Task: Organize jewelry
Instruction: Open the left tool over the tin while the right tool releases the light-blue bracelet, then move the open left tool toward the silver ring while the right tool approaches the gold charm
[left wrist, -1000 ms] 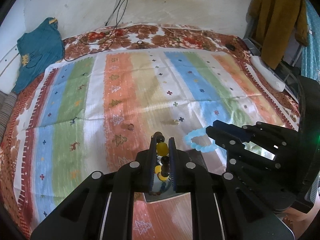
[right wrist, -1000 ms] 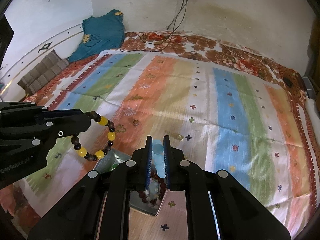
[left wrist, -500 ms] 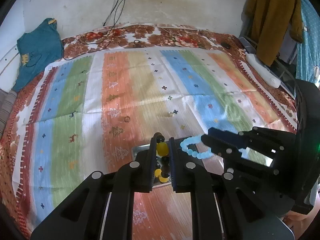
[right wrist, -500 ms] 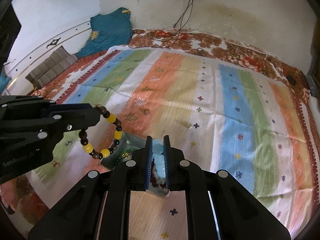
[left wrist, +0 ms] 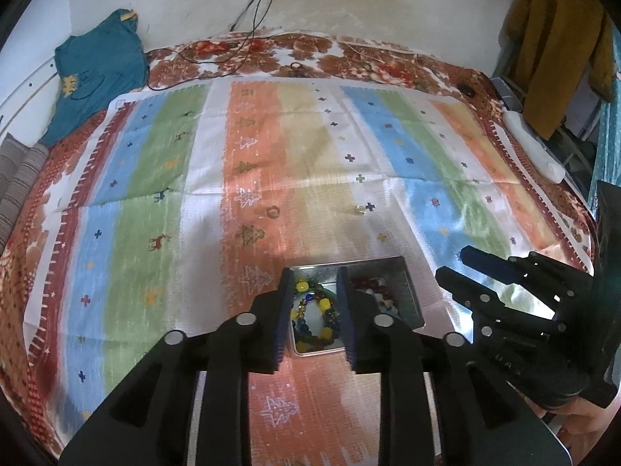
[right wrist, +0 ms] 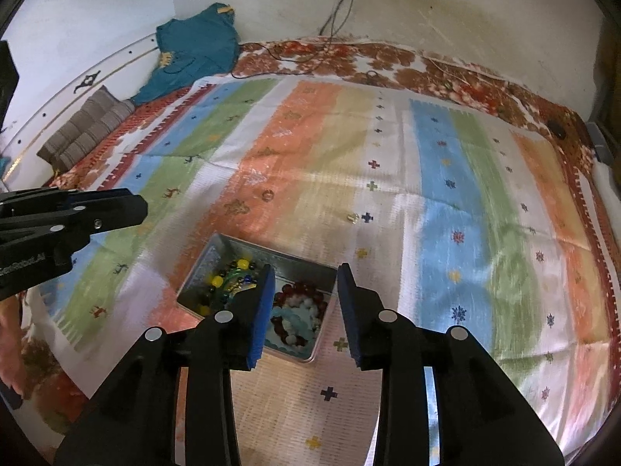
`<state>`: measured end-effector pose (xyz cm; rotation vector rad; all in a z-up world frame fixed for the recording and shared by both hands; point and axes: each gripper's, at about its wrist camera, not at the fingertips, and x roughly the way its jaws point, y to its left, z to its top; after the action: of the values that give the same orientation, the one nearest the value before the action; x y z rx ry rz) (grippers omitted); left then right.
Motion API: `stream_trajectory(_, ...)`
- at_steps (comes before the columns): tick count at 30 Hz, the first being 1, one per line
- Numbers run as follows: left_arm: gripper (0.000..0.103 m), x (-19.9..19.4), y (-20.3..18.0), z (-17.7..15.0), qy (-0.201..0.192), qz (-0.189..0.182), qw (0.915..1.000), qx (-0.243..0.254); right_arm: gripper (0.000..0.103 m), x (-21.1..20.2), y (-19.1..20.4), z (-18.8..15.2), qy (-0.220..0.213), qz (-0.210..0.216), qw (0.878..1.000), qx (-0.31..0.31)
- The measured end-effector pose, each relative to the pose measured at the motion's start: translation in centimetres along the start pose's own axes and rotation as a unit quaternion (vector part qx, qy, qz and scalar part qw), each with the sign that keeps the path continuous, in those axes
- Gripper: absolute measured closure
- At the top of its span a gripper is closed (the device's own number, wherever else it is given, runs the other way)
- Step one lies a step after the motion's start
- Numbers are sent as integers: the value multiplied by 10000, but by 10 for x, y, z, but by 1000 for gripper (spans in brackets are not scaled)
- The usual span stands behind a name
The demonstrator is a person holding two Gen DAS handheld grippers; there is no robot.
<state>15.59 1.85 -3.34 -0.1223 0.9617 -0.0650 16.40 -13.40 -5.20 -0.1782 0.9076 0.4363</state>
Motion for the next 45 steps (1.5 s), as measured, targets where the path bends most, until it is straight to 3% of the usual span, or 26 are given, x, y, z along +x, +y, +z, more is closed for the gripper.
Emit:
stream_trajectory(5,67,3,5,1,-28,125,9999,-70,58,3,-4,2,51,-3,10000,74)
stream_trajectory(19,43,11,14,2,31,340,9992,-194,55,13,-9,5,187,-20,9997,143)
stream_trajectory(45,35,49,31,24,181,682,9973,-224,42,40,-22,26,316,-46,9990,303)
